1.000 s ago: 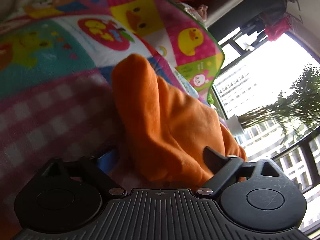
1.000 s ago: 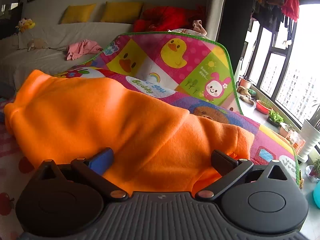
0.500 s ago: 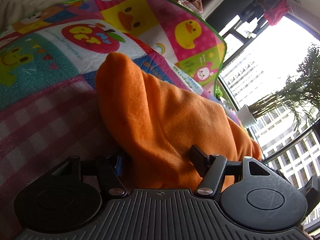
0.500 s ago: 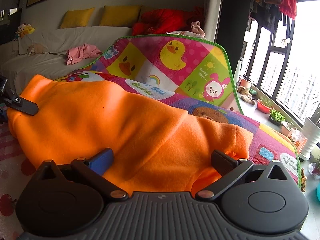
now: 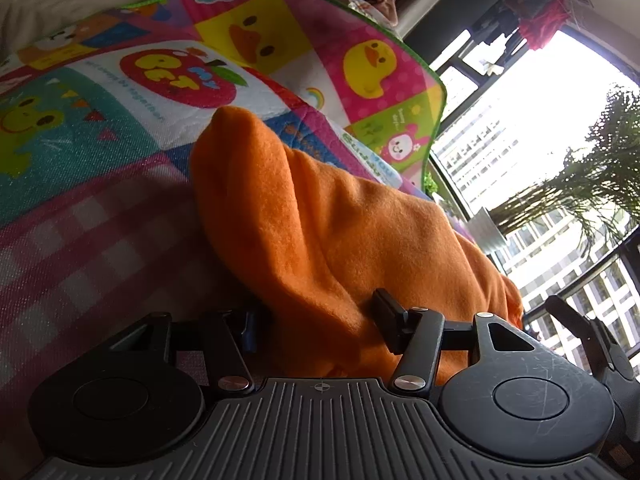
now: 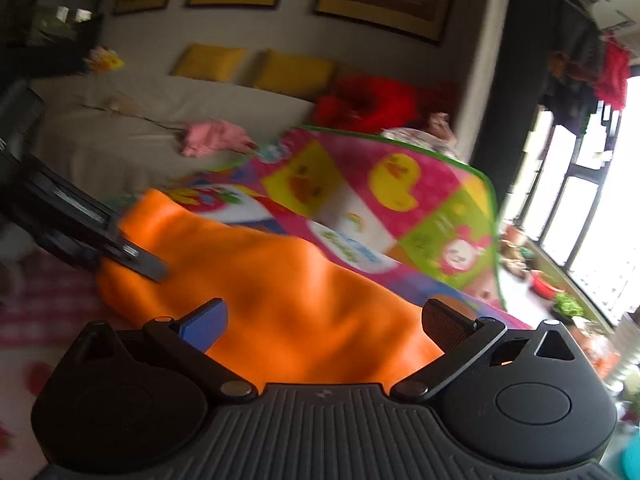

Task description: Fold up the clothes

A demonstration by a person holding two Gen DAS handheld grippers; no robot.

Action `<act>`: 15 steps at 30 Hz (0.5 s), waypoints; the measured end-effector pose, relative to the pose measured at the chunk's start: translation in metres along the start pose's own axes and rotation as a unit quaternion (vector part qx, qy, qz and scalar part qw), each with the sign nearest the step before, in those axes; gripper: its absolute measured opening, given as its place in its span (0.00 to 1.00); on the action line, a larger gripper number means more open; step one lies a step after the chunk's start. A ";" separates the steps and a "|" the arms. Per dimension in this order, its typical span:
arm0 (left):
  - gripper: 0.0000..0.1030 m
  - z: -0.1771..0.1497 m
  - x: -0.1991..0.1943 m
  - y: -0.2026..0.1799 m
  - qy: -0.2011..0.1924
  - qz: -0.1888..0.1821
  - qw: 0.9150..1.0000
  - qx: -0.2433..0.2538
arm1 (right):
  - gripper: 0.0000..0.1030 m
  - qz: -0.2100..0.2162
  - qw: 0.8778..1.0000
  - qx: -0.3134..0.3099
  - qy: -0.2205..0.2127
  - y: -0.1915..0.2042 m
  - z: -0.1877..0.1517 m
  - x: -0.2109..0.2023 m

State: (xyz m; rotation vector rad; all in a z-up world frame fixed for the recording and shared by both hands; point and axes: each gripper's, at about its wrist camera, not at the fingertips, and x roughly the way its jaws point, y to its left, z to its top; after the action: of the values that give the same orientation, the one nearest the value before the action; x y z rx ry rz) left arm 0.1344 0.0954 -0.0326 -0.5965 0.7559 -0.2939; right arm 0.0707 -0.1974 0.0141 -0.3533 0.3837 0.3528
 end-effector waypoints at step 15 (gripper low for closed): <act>0.57 -0.002 -0.003 0.007 -0.003 -0.016 1.000 -0.009 | 1.00 0.013 0.998 -0.064 0.020 0.045 0.008 0.009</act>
State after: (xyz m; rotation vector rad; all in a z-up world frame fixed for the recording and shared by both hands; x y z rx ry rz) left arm 0.1315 0.1018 -0.0369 -0.6270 0.7447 -0.3151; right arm 0.0626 -0.1527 0.0051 -0.4809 0.4052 0.3963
